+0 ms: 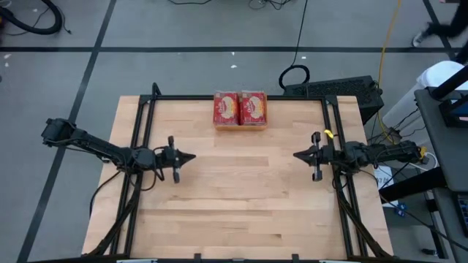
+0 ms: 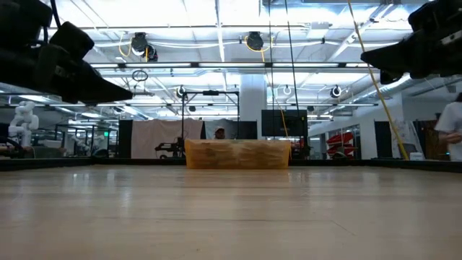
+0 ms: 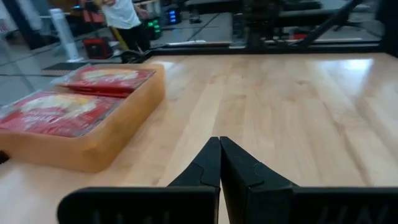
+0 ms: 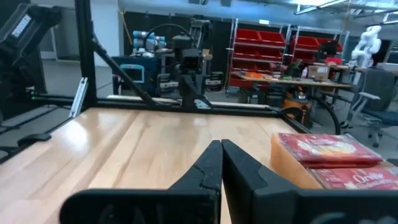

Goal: Sort popcorn bags into baskets
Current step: Return to Home Position

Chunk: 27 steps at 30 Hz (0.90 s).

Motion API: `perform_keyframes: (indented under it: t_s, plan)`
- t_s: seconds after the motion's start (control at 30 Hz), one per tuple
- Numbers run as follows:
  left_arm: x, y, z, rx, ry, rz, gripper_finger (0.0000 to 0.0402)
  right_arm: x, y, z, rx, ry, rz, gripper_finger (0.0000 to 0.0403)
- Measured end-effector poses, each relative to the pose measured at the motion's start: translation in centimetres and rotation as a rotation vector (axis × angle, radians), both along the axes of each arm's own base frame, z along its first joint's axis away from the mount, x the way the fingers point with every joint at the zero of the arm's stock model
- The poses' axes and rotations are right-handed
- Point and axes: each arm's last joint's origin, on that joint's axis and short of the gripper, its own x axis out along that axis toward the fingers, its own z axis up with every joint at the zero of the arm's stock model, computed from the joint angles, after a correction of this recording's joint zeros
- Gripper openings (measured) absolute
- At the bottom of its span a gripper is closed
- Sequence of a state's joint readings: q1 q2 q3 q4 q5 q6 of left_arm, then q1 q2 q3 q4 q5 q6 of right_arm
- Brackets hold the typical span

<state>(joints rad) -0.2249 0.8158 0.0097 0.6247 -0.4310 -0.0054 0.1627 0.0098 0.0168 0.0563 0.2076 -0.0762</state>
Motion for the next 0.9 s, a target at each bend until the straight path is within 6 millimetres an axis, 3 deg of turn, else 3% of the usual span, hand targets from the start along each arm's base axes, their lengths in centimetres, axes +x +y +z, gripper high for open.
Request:
perform_keyframes:
  t_s: [0.23,0.9]
  plan:
    - [-0.1,-0.2,0.3,0.02,-0.016,-0.081,0.0003,0.0,0.0,-0.1,-0.098,0.014,-0.003,0.0]
    - [-2.1,-0.1,2.1,0.091,-0.113,-0.234,0.0002,0.0,0.0,0.3,-0.069,-0.028,-0.006,0.0]
